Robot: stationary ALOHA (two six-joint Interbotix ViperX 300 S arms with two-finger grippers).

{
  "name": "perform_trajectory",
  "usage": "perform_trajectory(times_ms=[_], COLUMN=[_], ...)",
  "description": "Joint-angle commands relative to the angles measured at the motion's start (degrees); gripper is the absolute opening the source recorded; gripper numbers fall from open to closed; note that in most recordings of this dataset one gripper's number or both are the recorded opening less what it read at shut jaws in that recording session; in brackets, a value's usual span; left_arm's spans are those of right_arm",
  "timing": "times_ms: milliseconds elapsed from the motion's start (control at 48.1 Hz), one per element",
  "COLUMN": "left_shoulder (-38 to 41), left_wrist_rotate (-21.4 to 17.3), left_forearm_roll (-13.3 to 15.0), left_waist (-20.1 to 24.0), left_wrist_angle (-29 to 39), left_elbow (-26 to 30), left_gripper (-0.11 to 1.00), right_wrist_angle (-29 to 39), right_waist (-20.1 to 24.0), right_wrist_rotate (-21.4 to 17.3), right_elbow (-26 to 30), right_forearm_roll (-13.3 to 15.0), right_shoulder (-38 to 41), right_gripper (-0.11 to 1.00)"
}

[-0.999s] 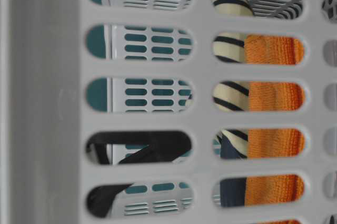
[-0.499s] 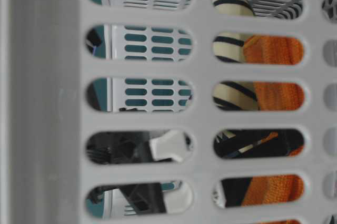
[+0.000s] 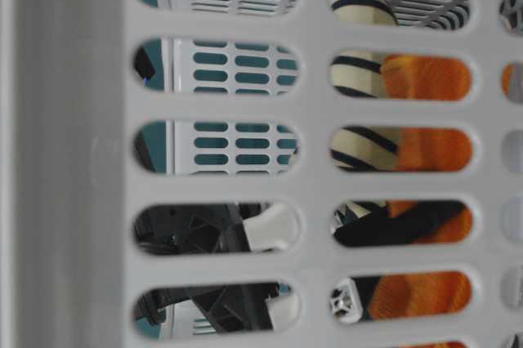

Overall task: Pick up the orange cloth from the shopping basket with the left arm.
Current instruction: 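Close the left gripper on the orange cloth's edge, then lift the orange cloth upward with the left gripper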

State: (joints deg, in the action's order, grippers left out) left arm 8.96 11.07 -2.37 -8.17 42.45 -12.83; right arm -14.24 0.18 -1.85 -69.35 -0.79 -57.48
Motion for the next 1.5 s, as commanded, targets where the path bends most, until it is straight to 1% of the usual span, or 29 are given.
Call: perform_trajectory(times_ms=[0,42,83,166,270,520,645,749,915,1477], left_shoulder=[-2.2,-3.16,-4.04,-5.8,-8.0,-11.16,-10.81,-9.84,-9.05,-8.88], left_wrist_rotate=[-0.18,-0.18,-0.18,-0.18,-0.18,-0.18,-0.18,-0.26,-0.26,-0.26], left_forearm_roll=[-0.09,-0.09,-0.09,-0.18,-0.18,-0.18,-0.18,-0.18,-0.18,-0.18], left_waist=[0.18,0.35,0.62,1.05,1.49,2.02,2.2,2.55,3.08,3.78], left_wrist_angle=[0.88,1.76,2.81,5.89,10.81,25.22,29.79,31.99,32.43,32.26], left_elbow=[1.32,1.93,2.64,4.92,9.4,25.4,31.55,34.54,35.6,35.33], left_gripper=[0.29,0.18,0.12,0.12,0.12,0.12,0.12,0.12,0.12,0.12], right_wrist_angle=[-0.35,-0.35,-0.35,-0.35,-0.35,-0.18,0.44,0.62,0.62,2.11], right_waist=[-0.09,-0.09,0.0,-0.09,0.0,-0.09,-0.09,-0.09,-0.09,0.0], right_wrist_rotate=[0.0,0.0,0.0,0.0,0.0,0.0,0.0,0.0,0.0,0.0], right_elbow=[0.44,0.44,0.44,0.44,0.53,0.44,0.35,0.35,0.35,0.26], right_forearm_roll=[-0.18,-0.18,-0.18,-0.18,-0.18,-0.18,-0.18,-0.18,-0.18,-0.18], right_shoulder=[0.26,0.26,0.26,0.26,0.09,-0.7,-1.05,-1.49,-2.11,-2.81], right_gripper=[0.0,0.0,0.0,0.0,0.0,0.0,0.0,0.0,0.0,0.0])
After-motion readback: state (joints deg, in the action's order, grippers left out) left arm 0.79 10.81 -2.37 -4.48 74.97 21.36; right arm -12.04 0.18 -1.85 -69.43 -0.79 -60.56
